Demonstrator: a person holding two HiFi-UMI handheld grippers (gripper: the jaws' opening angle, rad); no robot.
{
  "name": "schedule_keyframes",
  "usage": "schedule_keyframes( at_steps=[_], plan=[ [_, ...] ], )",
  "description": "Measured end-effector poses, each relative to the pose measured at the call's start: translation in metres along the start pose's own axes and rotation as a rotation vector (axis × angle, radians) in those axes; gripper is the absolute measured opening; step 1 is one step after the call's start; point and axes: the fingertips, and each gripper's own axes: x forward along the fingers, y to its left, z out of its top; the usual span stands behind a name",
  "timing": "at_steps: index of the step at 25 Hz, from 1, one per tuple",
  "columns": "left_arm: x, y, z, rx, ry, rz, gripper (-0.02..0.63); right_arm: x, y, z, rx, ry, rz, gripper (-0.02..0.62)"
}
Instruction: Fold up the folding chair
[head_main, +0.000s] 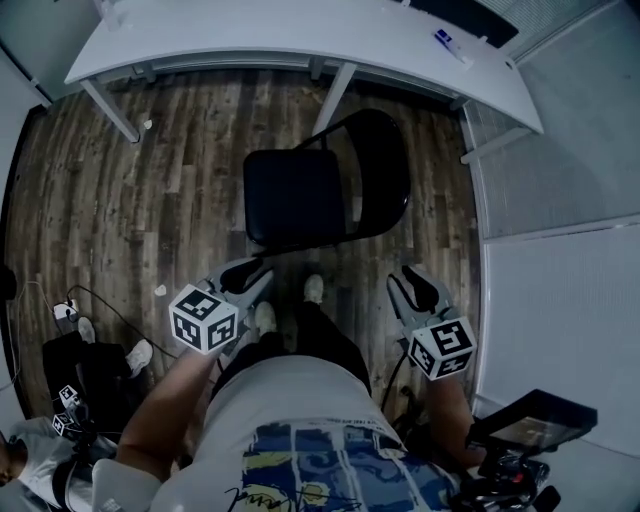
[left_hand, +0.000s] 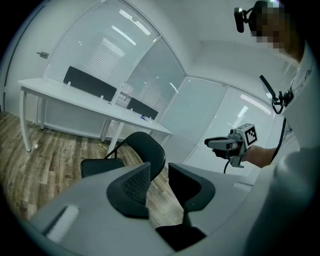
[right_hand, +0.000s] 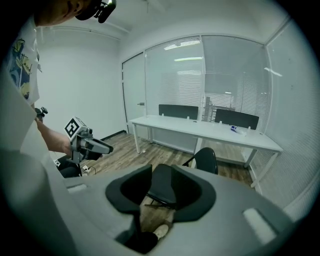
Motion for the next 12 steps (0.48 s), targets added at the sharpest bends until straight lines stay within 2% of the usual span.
schedule_keyframes(
  at_steps=[12],
  plan=[
    [0.047,0.034,0.006,-0.038,0.015,0.082,0.127,0.055,-0.07,0.003,0.01,0.055,0.04,0.107]
  ],
)
